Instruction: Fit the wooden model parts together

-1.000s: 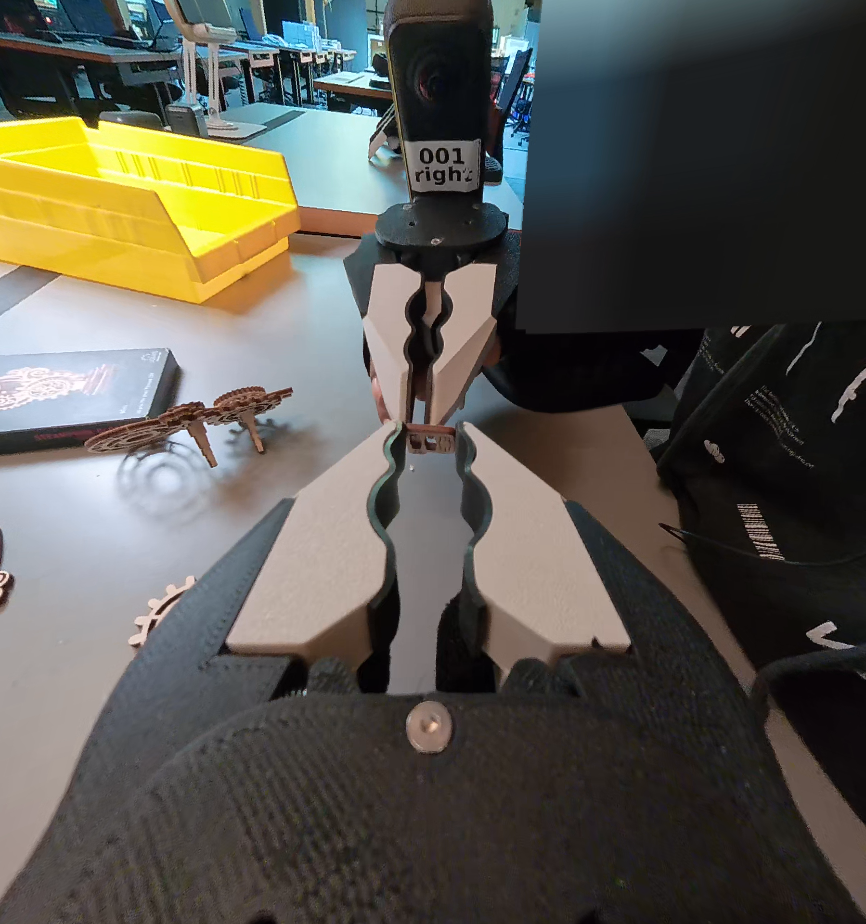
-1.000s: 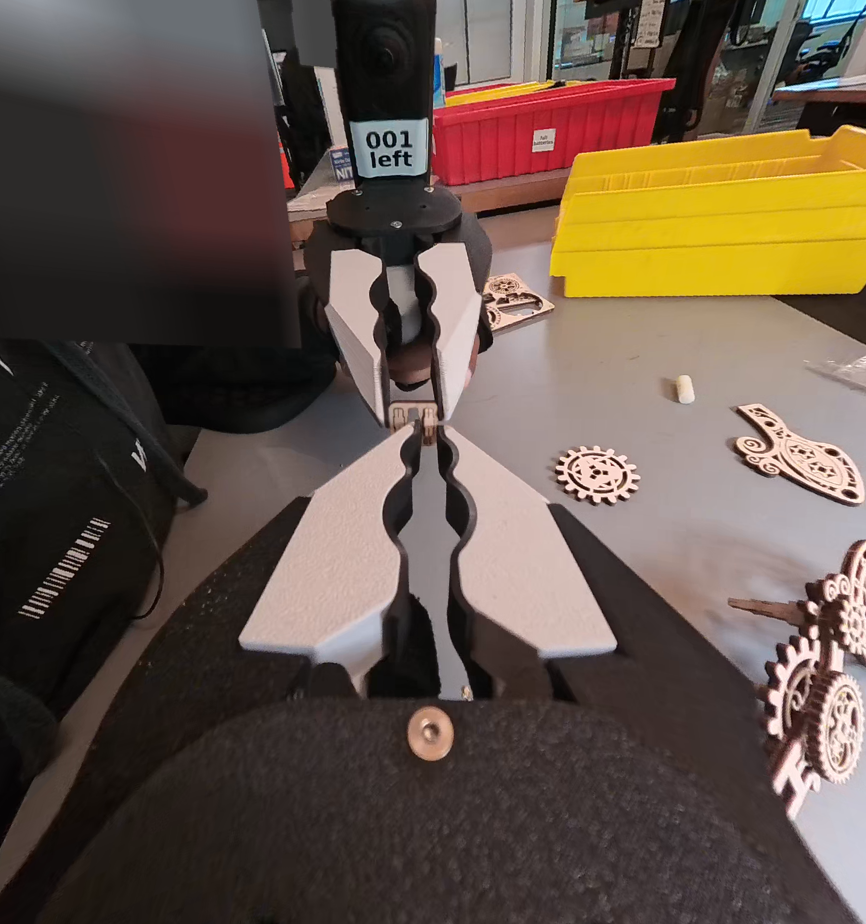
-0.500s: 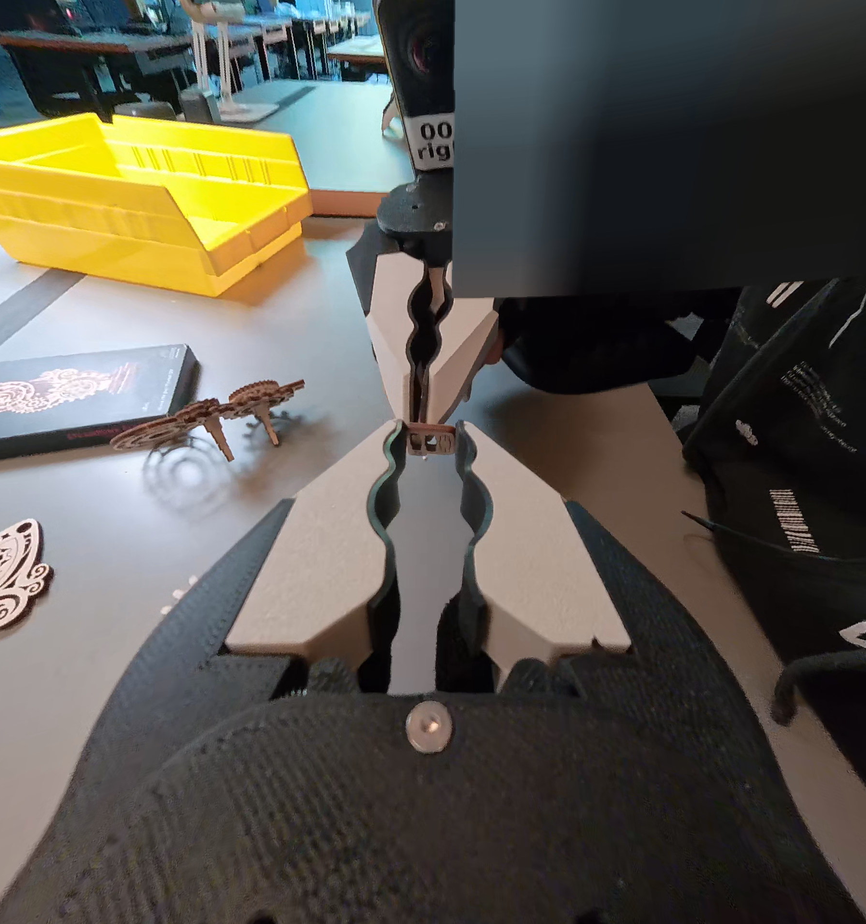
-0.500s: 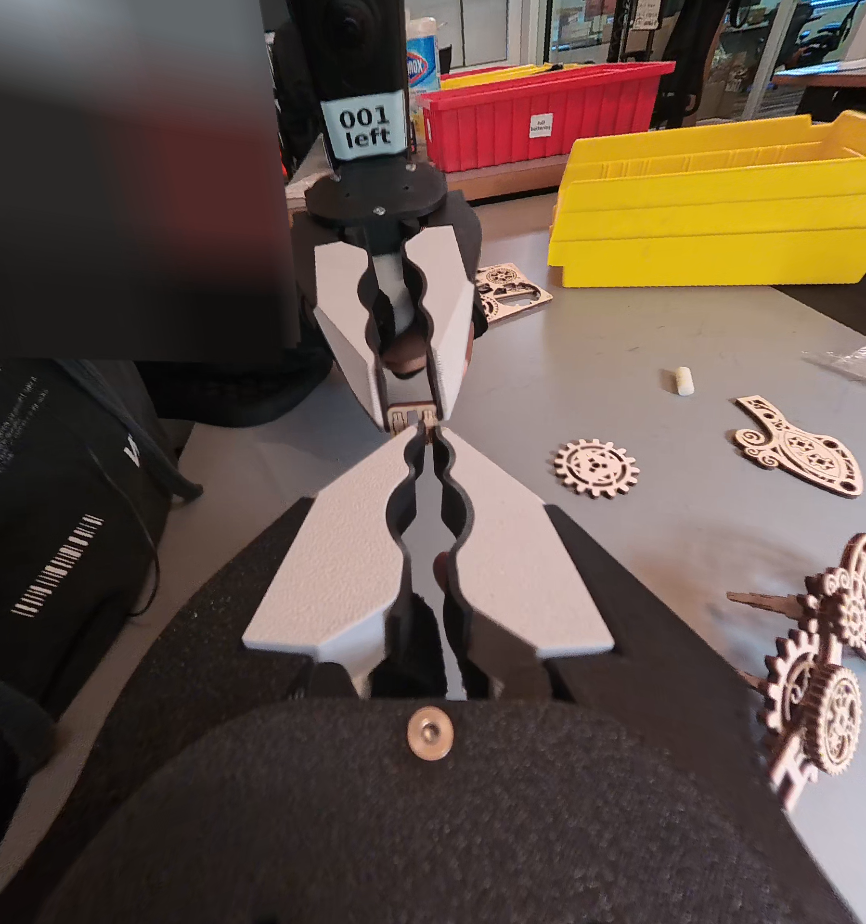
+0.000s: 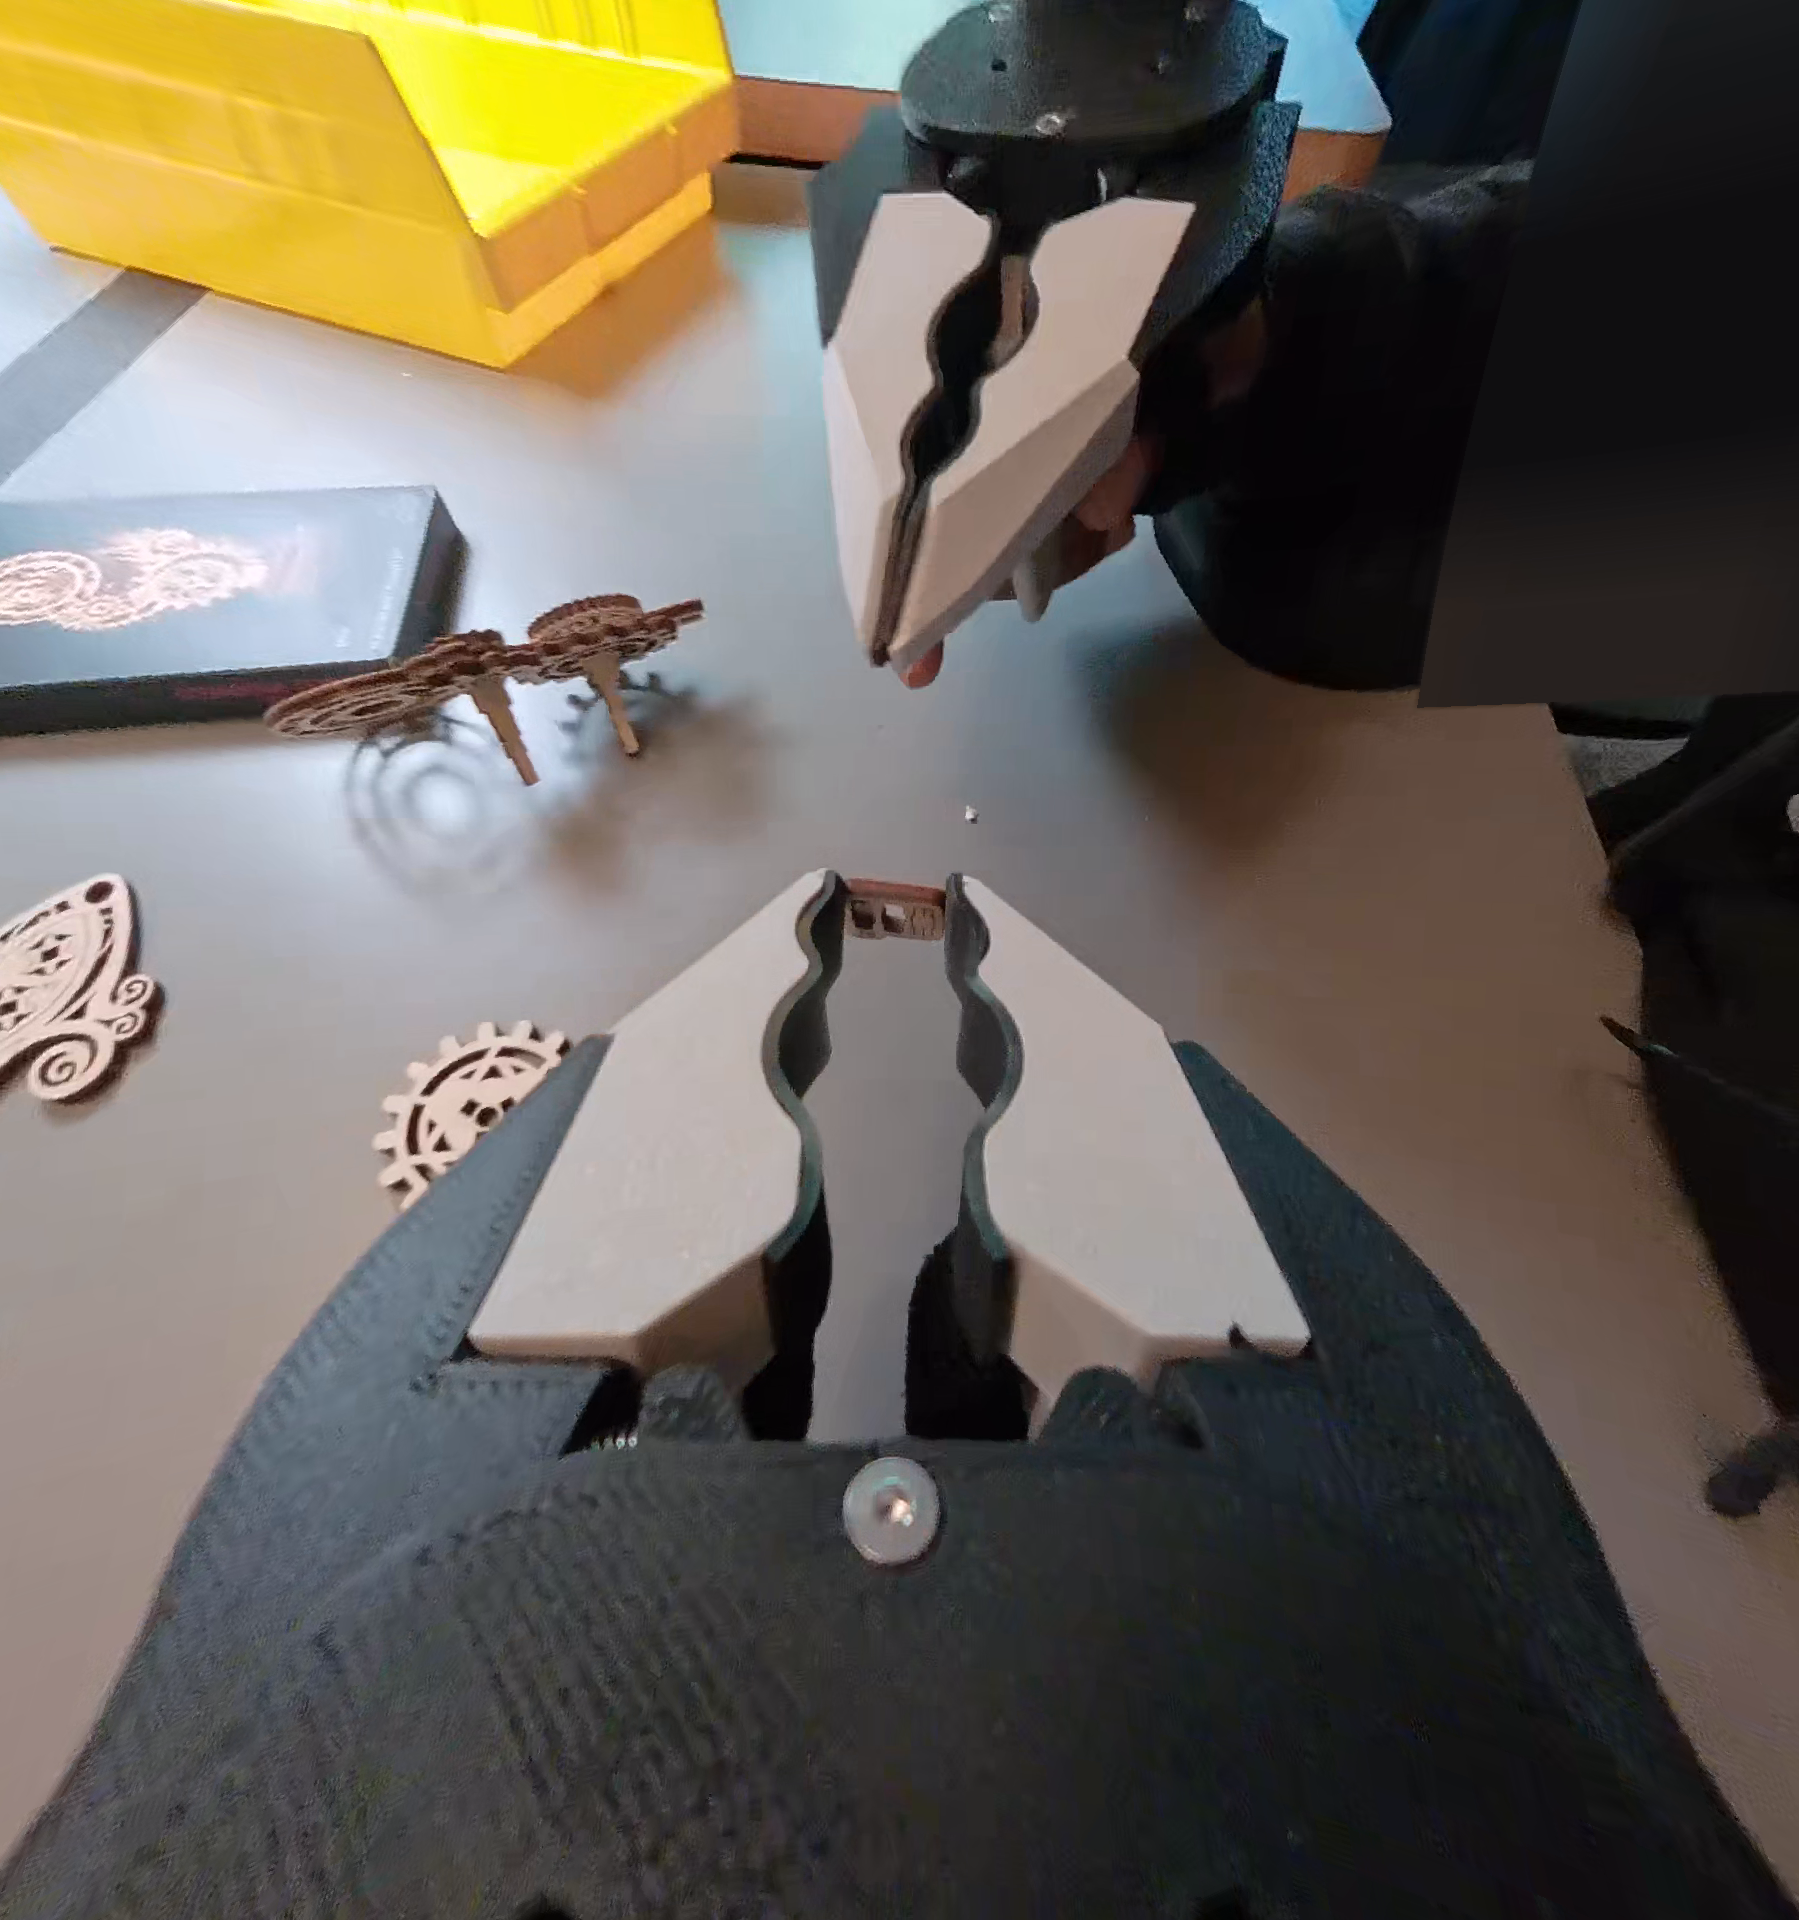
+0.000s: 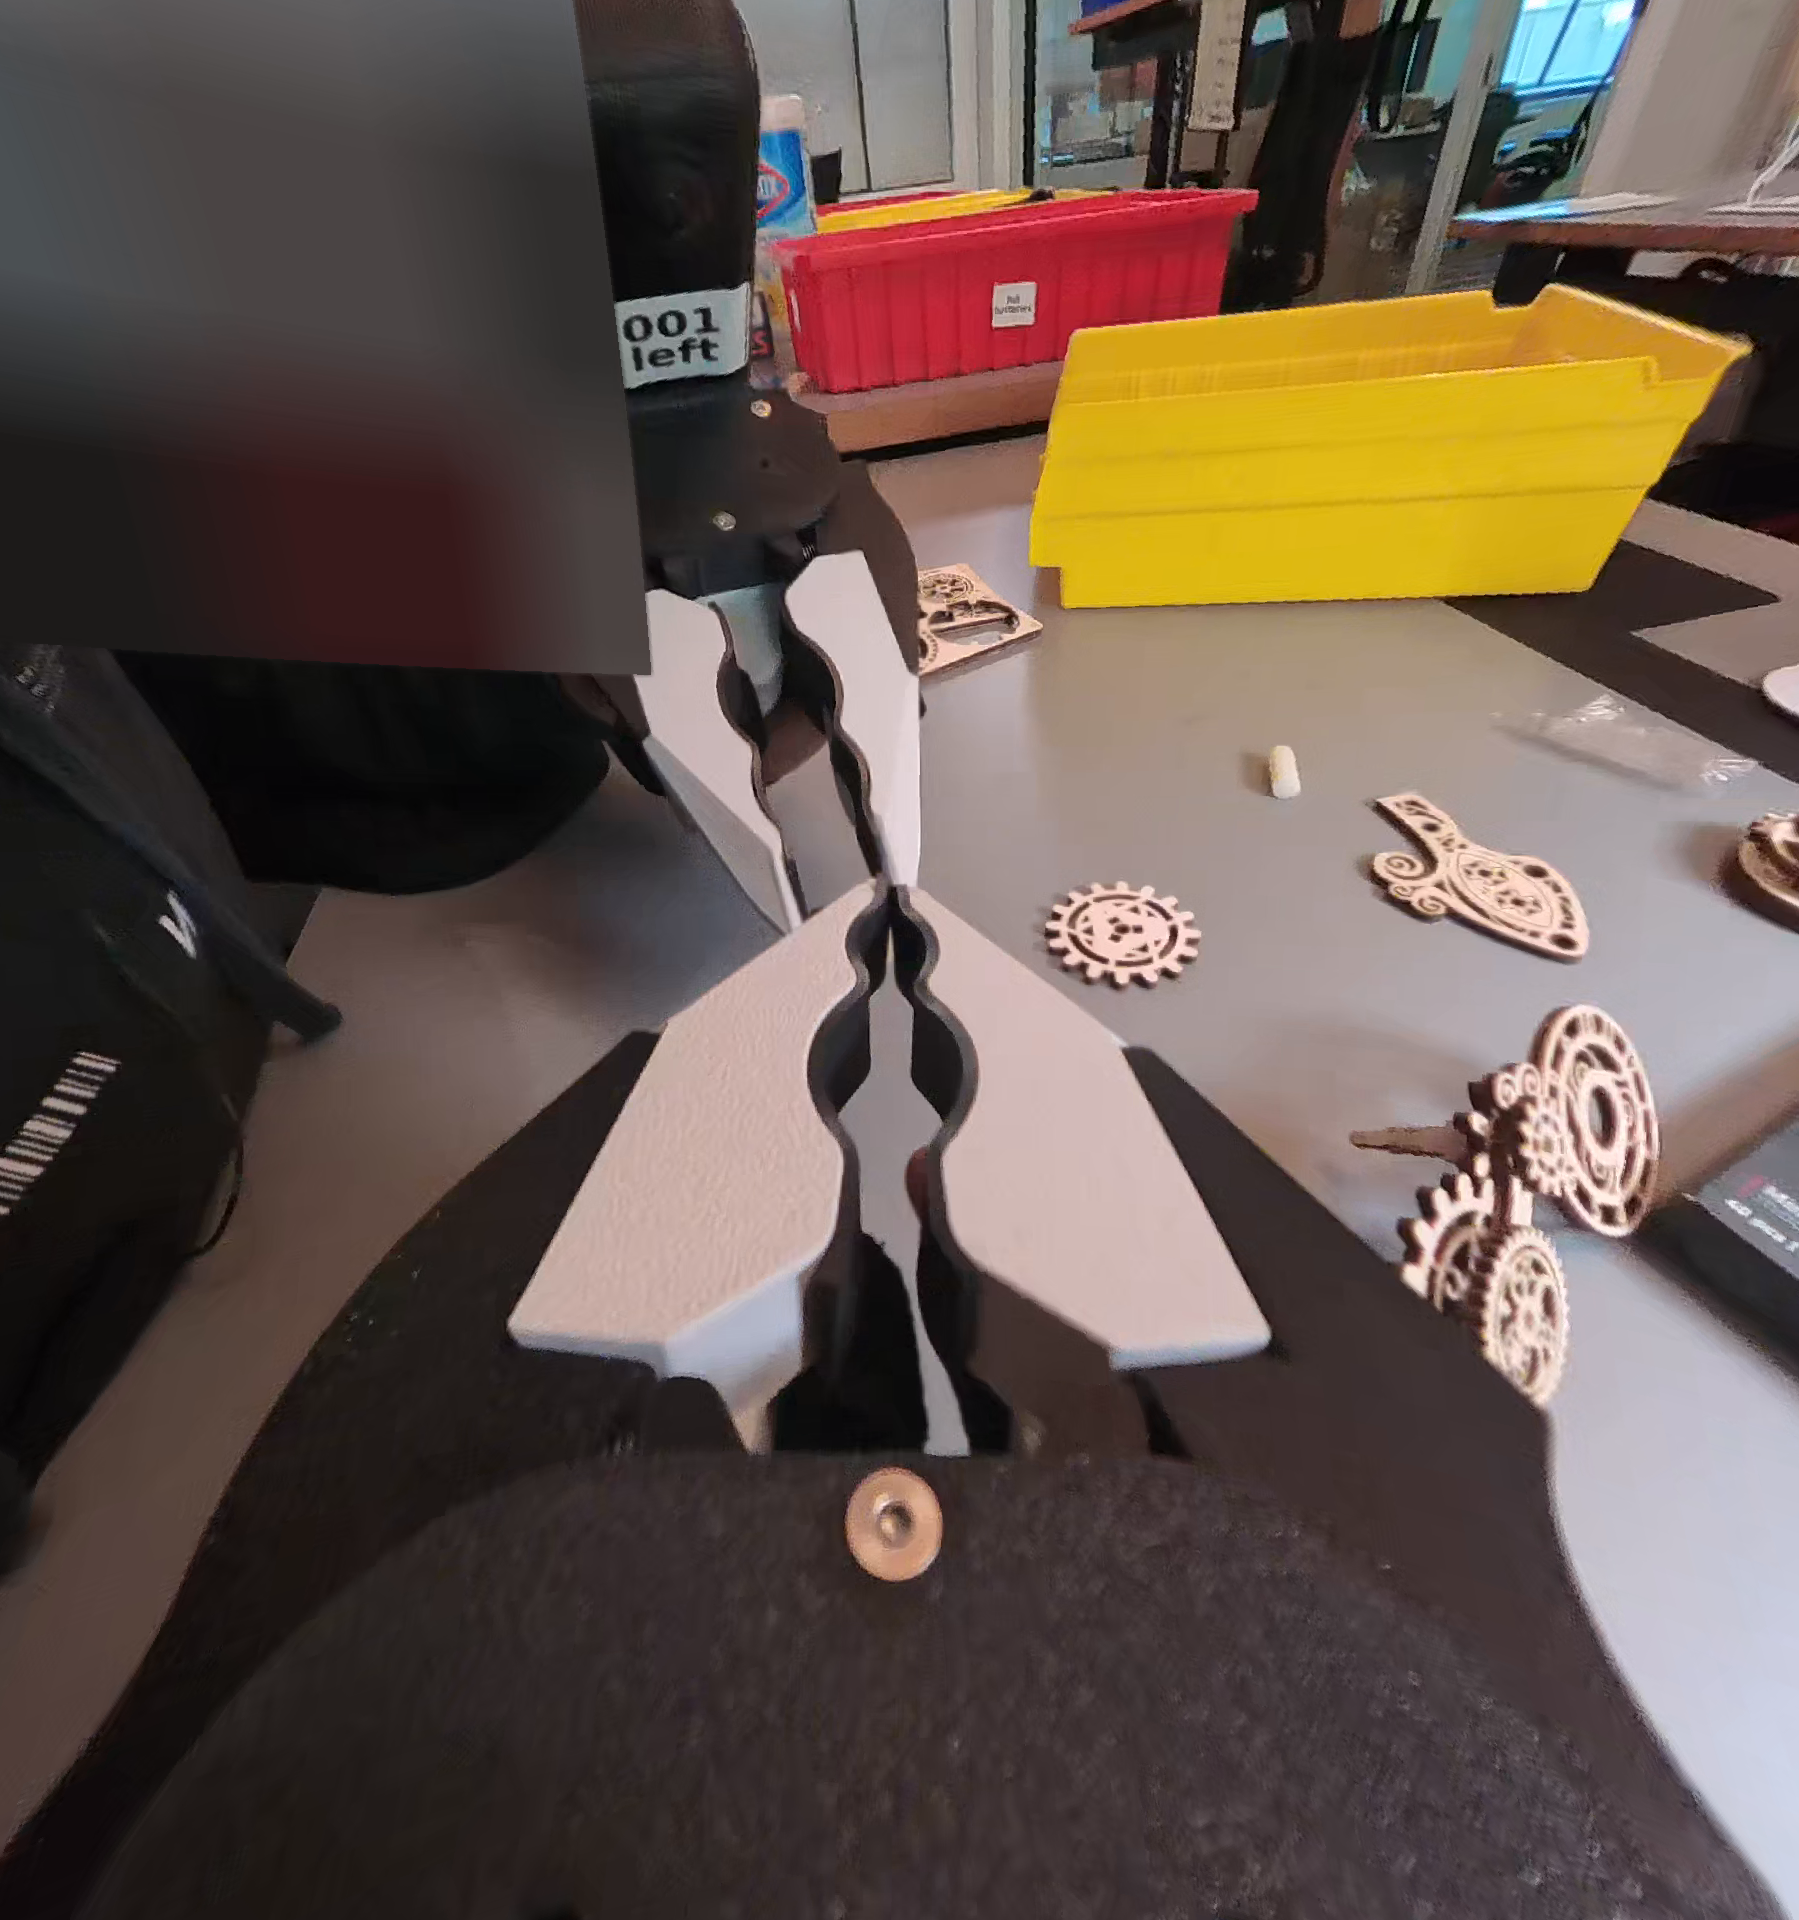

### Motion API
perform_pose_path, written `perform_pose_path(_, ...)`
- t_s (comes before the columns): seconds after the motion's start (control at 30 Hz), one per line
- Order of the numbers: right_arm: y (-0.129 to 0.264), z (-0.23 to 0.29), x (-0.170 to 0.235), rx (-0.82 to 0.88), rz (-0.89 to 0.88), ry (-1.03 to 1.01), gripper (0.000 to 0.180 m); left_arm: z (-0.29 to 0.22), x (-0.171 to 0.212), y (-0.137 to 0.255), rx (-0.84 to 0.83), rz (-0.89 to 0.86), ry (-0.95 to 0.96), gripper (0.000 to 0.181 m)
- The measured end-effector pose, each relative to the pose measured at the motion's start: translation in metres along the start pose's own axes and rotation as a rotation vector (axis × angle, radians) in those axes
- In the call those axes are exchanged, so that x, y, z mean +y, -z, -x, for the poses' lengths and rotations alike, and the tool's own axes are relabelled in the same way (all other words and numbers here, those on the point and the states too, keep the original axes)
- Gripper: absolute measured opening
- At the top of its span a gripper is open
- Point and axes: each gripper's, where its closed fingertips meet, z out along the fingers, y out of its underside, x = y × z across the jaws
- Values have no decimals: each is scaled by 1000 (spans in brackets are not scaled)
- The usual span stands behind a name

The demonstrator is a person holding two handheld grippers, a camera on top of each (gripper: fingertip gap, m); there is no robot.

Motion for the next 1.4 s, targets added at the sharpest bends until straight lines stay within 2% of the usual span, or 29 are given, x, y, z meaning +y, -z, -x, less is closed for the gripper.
perform_pose_path(0.17, -14, 6, 15, -28, 80, 28, 8, -6, -12, 2, 20, -83, -28, 18)
perform_pose_path(0.33, -20, 13, 17, -61, 91, 1, 7, -12, -23, 8, 26, -144, -57, 18)
perform_pose_path(0.73, -21, 27, 15, -133, 86, -6, 1, -24, -24, 7, 81, -145, -95, 18)
perform_pose_path(1.07, -18, 25, 24, -131, 112, 70, 0, -21, -13, 2, 86, -59, -51, 18)
perform_pose_path(1.13, -11, 34, 1, -195, -8, 18, 0, -1, 25, -6, -16, 141, -79, 18)
perform_pose_path(1.2, -9, 18, 6, -91, 50, 115, 0, -11, 15, -7, 67, 56, 3, 18)
perform_pose_path(1.3, -6, 12, 20, -72, 95, 60, 0, -6, 3, -2, 44, 4, 6, 18)
perform_pose_path(1.4, -13, 11, 26, -63, 120, 24, 0, -3, -7, 4, 73, -91, 99, 18)
